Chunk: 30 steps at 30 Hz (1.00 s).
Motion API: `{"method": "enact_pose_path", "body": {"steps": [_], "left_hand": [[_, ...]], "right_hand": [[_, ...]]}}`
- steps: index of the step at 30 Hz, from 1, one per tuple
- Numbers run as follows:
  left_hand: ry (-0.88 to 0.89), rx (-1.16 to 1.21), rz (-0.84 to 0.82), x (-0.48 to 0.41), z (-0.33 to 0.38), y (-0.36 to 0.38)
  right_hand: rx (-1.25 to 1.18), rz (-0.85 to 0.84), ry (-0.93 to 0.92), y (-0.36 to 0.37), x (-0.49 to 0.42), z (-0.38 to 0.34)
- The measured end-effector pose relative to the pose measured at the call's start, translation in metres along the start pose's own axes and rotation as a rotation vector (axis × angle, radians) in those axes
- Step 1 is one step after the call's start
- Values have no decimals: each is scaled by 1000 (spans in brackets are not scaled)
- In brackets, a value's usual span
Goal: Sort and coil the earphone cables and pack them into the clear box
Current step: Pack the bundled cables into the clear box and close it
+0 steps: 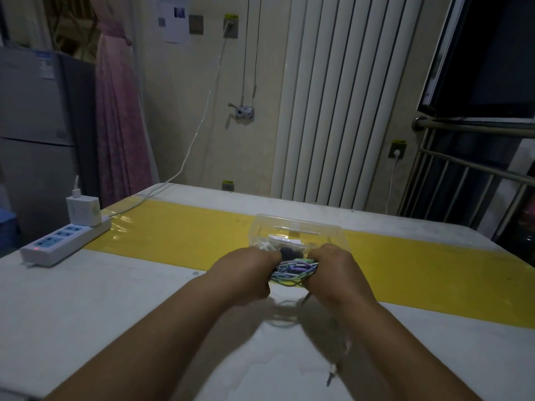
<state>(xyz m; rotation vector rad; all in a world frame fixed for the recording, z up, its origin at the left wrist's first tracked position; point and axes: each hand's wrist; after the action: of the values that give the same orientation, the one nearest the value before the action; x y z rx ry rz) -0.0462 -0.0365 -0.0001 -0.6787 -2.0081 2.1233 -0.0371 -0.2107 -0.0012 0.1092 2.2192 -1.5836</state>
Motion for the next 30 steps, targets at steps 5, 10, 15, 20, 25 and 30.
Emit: {"method": "enact_pose_path", "body": {"steps": [5,10,15,20,25,30], "left_hand": [[-8,84,41,-14,-3,-28],[-22,130,116,-30,-8,-53],[-16,142,197,-47,-11,-74],[-16,168,231,-63,-13,-95],[-31,167,247,-79,-16,-108],[-36,157,272,-92,-21,-119]], "right_hand": [[11,59,5,-23,-17,-5],[17,154,-27,-49,-37,-10],[8,180,-36,-72,-56,-17],[-22,220,-10,-90,-72,-22],[-49,239,18,-102,-89,-23],[-38,265,22,-111,-105,-25]]}}
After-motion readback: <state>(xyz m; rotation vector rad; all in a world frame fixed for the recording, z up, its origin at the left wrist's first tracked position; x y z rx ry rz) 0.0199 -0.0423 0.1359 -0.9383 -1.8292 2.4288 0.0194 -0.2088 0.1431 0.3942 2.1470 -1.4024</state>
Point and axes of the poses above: each hand's wrist, its own x-axis away from the middle knuckle, its own y-axis out of the palm, z = x × y
